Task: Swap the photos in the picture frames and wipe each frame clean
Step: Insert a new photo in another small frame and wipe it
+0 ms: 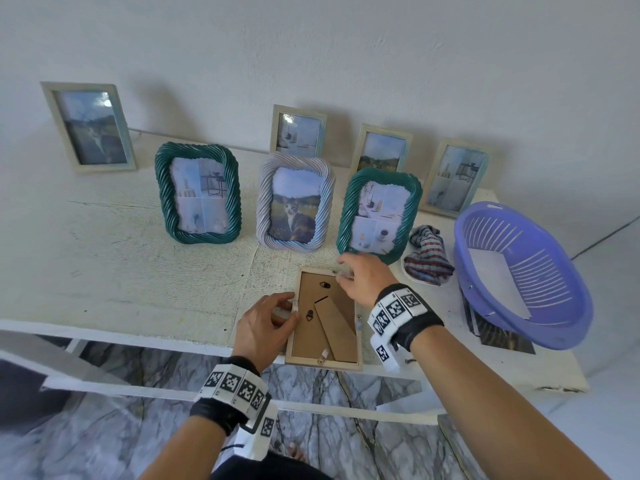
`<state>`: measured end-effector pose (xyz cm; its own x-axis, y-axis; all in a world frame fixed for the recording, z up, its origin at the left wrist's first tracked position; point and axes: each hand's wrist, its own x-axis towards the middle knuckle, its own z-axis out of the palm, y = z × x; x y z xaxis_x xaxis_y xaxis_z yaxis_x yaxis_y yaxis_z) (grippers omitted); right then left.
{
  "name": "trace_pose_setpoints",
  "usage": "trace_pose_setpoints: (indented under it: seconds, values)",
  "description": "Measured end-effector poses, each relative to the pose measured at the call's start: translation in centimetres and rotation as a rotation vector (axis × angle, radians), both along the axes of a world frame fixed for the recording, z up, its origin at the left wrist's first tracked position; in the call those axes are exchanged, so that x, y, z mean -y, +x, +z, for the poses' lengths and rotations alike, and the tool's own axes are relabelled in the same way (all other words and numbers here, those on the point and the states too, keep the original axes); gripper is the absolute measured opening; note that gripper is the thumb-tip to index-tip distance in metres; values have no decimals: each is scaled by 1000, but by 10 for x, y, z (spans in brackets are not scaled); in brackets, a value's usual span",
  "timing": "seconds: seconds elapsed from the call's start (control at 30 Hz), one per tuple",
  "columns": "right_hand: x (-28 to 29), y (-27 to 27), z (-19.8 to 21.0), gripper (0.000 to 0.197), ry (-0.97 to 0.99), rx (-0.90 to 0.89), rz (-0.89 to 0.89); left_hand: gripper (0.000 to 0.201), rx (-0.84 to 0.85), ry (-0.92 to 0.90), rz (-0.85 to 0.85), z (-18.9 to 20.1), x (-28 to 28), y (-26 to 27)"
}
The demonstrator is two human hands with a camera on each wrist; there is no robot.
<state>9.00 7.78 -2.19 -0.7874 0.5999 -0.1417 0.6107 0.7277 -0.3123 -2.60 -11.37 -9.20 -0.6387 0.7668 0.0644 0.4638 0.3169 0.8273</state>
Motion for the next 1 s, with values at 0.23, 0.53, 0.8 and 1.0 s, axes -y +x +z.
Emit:
trace_pose_setpoints:
  seconds: [0.23,0.53,0.8,1.0]
  values:
    - [79,51,5,25,-22,-16,128,32,-33,-2,-13,-1,0,-2]
    - [130,67,-26,35,93,-77,1,32,-40,-4,-20,-2,0,-3]
    - [130,73,-25,27,27,-111,59,33,-37,-7,-12,-1,0,-3]
    - [109,59,-14,44,65,-74,-65,33,-43,19,-16,-2,0,-3]
